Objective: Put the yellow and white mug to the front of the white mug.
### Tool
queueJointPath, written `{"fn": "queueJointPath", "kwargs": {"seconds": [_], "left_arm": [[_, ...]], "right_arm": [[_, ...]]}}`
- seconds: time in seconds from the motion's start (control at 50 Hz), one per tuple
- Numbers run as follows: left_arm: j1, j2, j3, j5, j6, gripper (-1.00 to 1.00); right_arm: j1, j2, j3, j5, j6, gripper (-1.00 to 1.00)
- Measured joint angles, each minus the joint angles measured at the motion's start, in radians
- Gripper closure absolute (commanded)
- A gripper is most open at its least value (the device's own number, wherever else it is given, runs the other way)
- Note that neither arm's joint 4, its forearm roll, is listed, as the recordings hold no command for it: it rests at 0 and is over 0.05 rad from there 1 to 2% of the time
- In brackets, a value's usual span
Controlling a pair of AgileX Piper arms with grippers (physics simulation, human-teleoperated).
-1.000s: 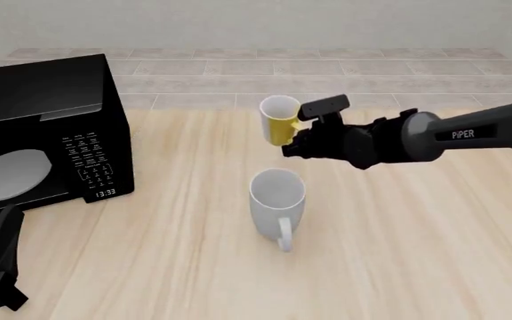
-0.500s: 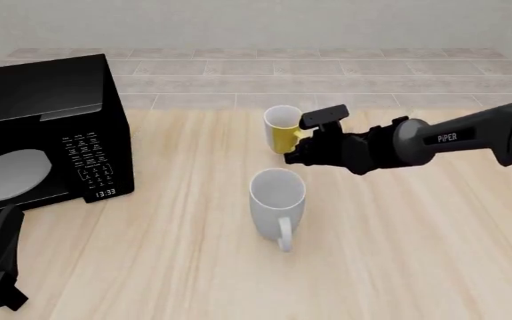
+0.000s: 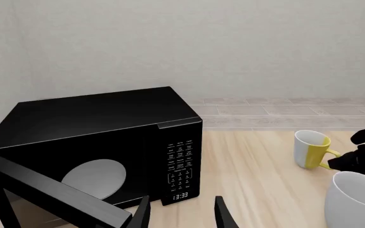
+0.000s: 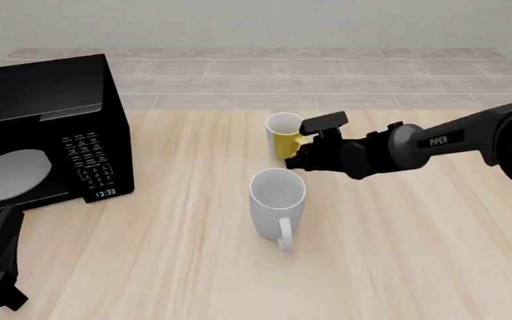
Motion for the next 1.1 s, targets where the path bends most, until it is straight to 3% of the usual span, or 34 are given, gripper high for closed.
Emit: {"fn": "queueJointPath", "kwargs": {"seconds": [0.18, 0.2, 0.66, 1.1], "left_arm": [[0.0, 0.0, 0.0, 0.0, 0.0, -1.0], [0.0, 0.0, 0.0, 0.0, 0.0, -1.0], [0.0, 0.0, 0.0, 0.0, 0.0, -1.0], [0.0, 0.0, 0.0, 0.0, 0.0, -1.0]], "right_arm": [[-0.001, 0.001, 0.0, -0.002, 0.004, 1.0], [-0.001, 0.001, -0.001, -0.002, 0.004, -1.0], [-0.009, -0.042, 0.007, 0.019, -0.006, -1.0], [0.009, -0.281, 0.14, 0.028, -0.04, -1.0]]}}
